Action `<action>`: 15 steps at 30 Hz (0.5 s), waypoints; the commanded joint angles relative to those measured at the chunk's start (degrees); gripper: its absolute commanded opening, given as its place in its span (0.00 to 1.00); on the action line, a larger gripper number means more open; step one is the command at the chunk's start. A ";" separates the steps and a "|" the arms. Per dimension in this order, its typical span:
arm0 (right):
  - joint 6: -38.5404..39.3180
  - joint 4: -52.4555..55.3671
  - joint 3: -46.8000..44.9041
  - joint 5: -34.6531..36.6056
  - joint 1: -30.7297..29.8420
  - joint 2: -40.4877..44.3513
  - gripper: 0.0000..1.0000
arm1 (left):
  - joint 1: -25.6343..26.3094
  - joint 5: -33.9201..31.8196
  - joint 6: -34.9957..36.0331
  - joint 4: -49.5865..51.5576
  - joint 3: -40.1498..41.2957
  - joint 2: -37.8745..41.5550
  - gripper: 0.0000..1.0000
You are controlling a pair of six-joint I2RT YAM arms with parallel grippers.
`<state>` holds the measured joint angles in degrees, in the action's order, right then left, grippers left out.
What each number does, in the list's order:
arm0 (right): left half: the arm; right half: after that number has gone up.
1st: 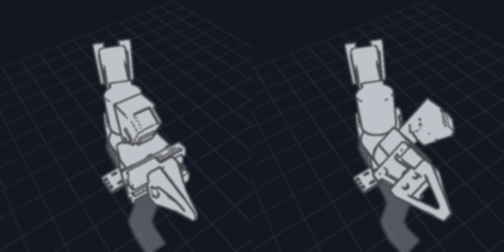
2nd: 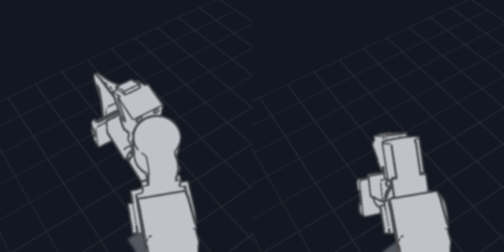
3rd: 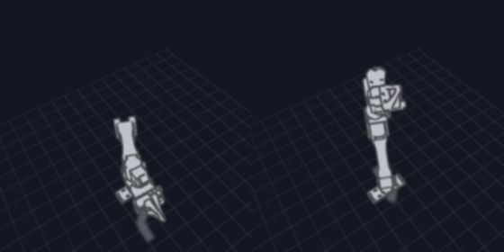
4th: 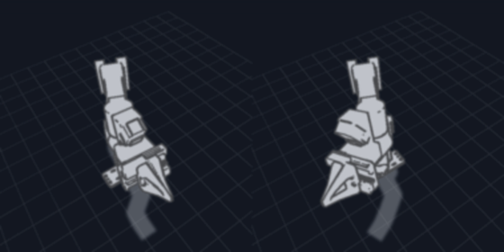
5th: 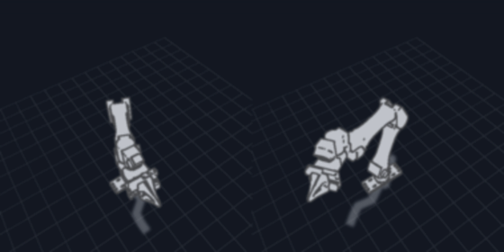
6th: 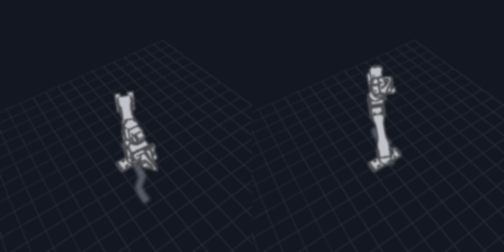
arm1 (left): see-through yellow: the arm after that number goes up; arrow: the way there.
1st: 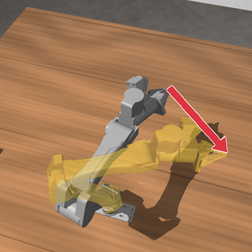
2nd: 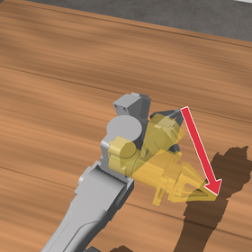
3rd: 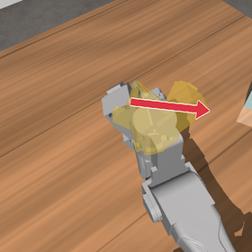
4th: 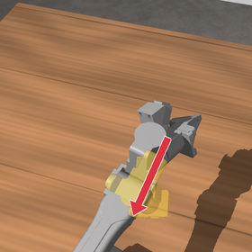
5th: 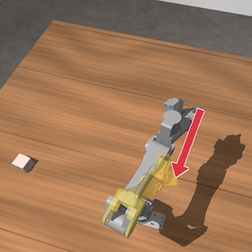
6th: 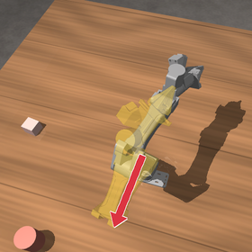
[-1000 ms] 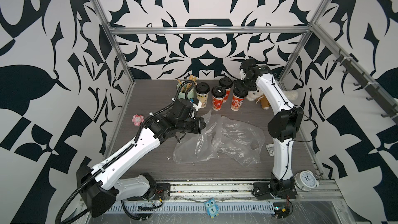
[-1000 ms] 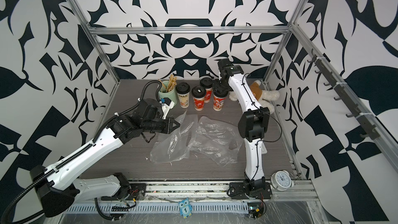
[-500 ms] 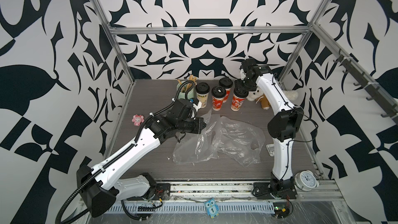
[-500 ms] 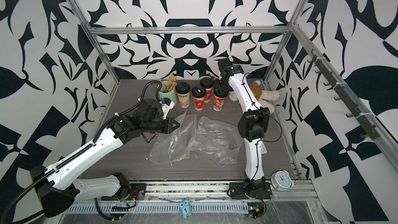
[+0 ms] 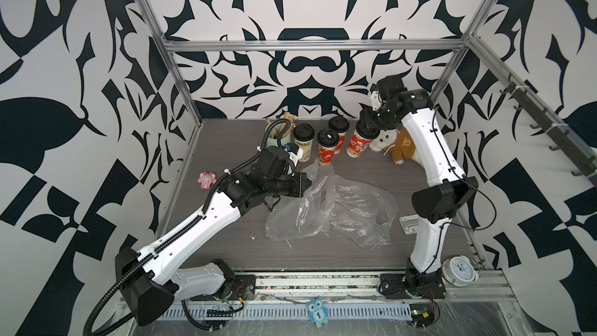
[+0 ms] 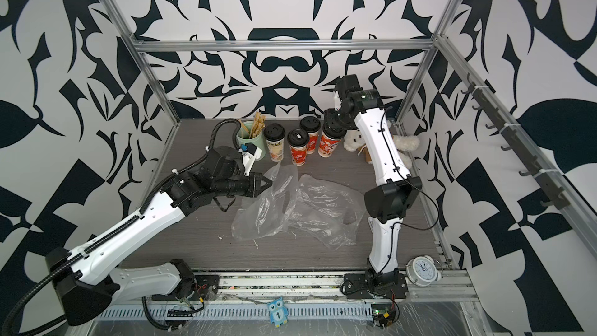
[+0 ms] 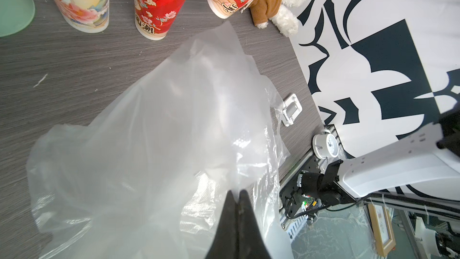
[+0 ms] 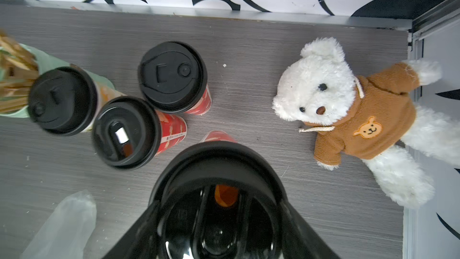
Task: Pack milk tea into plastic carrier bags
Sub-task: Pick up the milk tea cup at the center of the board, then place the milk tea cup in the plastic carrier bag.
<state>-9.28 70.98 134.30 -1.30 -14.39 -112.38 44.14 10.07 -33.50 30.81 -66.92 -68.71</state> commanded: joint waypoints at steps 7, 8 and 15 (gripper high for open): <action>-1.77 2.54 -5.03 -4.80 -2.08 14.59 0.48 | -1.12 -1.81 -3.30 -6.72 1.43 -2.06 0.00; -1.89 2.68 -5.81 -5.43 -2.28 15.99 0.48 | -1.22 -1.81 -3.57 -7.42 1.39 -2.34 0.00; -2.65 5.71 -7.76 -7.69 -3.61 23.93 0.48 | -1.25 -1.64 -4.87 -9.19 0.65 -3.87 0.00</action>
<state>-10.81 75.44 126.52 -6.96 -17.45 -91.92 43.11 8.78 -36.93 23.73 -66.83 -72.29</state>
